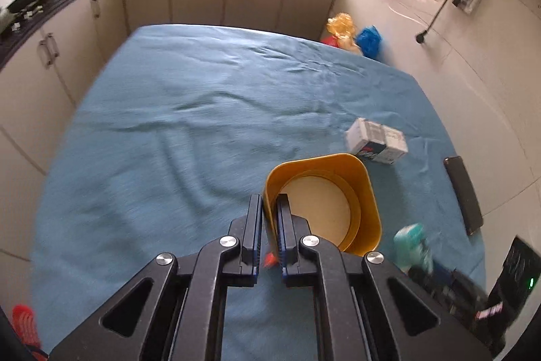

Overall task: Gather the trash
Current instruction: 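Carry the tub to the red basket and open the left gripper while the right gripper holds the wet-wipe packet, then open the right gripper to drop the wet-wipe packet into the basket, then grasp the red snack bag with the left gripper while the right gripper grasps the white box, then carry the snack bag and white box over the red basket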

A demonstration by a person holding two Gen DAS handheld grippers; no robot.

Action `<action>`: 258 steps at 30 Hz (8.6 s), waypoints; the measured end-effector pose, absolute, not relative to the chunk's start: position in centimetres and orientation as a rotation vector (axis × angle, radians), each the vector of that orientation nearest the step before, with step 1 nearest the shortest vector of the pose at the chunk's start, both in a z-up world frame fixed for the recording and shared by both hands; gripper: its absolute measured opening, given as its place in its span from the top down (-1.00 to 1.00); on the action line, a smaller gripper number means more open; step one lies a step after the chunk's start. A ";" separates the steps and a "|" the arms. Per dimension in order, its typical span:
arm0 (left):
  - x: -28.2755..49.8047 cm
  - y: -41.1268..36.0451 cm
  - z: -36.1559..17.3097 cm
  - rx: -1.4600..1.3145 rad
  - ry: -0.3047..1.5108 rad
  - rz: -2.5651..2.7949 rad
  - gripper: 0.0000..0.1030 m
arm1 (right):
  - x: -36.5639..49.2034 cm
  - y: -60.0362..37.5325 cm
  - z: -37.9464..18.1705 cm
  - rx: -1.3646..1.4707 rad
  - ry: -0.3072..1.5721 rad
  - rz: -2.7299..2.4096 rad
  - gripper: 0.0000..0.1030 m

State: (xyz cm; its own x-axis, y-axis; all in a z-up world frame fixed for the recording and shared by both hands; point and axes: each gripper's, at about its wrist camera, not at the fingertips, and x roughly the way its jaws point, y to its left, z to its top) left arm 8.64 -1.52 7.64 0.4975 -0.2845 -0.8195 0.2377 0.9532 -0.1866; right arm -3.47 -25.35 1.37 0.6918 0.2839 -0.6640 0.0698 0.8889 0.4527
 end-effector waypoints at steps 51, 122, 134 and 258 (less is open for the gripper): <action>-22.2 33.6 5.6 -0.407 0.794 0.435 0.85 | -9.0 3.5 7.5 0.220 0.822 0.581 0.11; -21.7 32.5 5.2 -0.307 0.798 0.465 -0.36 | -7.0 15.9 5.8 0.114 0.904 0.757 -0.31; -21.3 25.9 7.4 -0.208 0.775 0.380 -0.40 | -8.1 5.4 6.8 0.194 0.842 0.619 -0.37; -21.7 35.3 2.8 -0.488 0.821 0.358 0.55 | -7.9 11.6 5.0 -0.062 0.945 0.772 0.20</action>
State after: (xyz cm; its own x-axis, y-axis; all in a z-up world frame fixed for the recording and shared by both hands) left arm -21.69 35.27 2.83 0.6326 0.1155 -0.7658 -0.4826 0.8322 -0.2731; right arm -7.87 11.60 5.02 0.3432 0.5678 -0.7482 -0.6199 0.7354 0.2737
